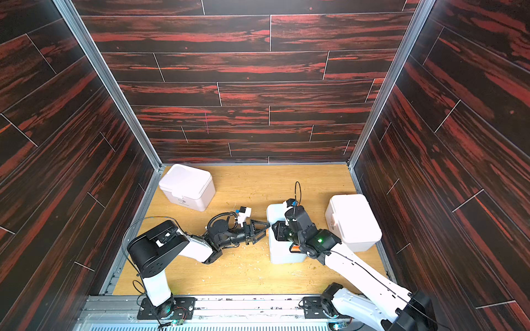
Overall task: Open first aid kits and take out gauze
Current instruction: Open the fastener of the first aid kit.
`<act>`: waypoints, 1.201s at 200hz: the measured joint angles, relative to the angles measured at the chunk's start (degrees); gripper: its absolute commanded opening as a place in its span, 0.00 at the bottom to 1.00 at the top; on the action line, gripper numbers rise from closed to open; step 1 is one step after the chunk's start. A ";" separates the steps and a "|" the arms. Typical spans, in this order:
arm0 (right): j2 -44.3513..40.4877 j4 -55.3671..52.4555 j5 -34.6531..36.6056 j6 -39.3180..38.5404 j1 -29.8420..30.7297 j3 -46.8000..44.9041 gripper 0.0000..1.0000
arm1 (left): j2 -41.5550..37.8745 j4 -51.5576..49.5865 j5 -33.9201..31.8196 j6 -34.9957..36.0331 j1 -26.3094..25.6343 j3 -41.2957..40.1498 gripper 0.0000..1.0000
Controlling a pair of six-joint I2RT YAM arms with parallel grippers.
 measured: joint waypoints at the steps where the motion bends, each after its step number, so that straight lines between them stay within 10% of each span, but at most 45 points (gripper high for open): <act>1: -0.04 -0.09 0.04 0.02 0.00 0.00 0.41 | 0.00 0.00 0.00 -0.02 0.00 0.02 0.82; 240: 2.95 8.79 0.11 2.49 -0.02 -2.27 0.39 | -11.72 -6.10 -1.70 -1.81 0.00 -5.51 0.82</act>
